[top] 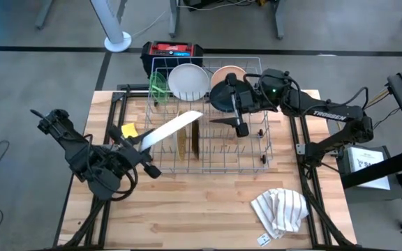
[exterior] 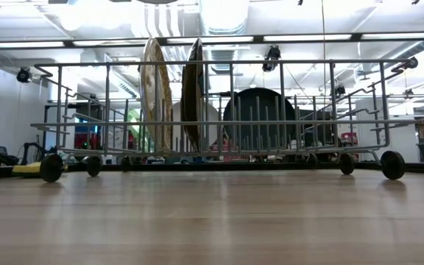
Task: Sort dishes
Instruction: Put the white plate into the dish rack
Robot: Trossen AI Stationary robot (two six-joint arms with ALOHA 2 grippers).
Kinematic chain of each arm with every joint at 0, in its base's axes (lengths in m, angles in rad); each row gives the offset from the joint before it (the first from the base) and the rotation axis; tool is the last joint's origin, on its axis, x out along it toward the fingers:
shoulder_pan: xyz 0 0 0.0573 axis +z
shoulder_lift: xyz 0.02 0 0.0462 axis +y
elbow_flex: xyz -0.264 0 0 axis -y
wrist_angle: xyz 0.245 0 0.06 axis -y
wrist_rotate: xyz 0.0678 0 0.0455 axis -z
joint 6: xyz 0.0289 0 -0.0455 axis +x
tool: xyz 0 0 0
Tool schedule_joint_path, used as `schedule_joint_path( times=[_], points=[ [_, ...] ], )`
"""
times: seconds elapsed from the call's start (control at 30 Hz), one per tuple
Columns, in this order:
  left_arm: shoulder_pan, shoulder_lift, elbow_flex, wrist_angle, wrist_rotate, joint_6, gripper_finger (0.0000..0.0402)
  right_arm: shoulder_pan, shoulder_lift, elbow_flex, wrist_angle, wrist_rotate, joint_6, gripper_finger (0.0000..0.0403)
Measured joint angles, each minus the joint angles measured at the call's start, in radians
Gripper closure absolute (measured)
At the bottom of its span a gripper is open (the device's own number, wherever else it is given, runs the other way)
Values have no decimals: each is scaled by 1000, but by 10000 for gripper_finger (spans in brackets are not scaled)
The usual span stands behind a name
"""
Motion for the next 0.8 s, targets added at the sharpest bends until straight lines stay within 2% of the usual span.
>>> schedule_joint_path(
  times=[0.17, 0.27, 0.37, 0.6, 0.7, 0.8],
  points=[
    [0, -63, 0, -234, 0, -289, 353, 0, -16, 0, -97, 67, -9, 136],
    [3, -101, 0, -402, -1, -505, 353, 0, -22, 0, -159, 70, -8, 140],
    [-7, -121, -6, -519, -8, -655, 353, 0, -30, 0, -210, 81, -8, 141],
    [6, -158, -13, -612, 5, -770, 353, -14, -31, -1, -302, 177, -10, 131],
    [38, -173, -27, -617, -22, -787, 353, -17, -30, -1, -343, 183, -5, 129],
    [60, -196, -59, -631, 12, -794, 353, -18, -29, -1, -387, 183, 1, 130]
  ],
)
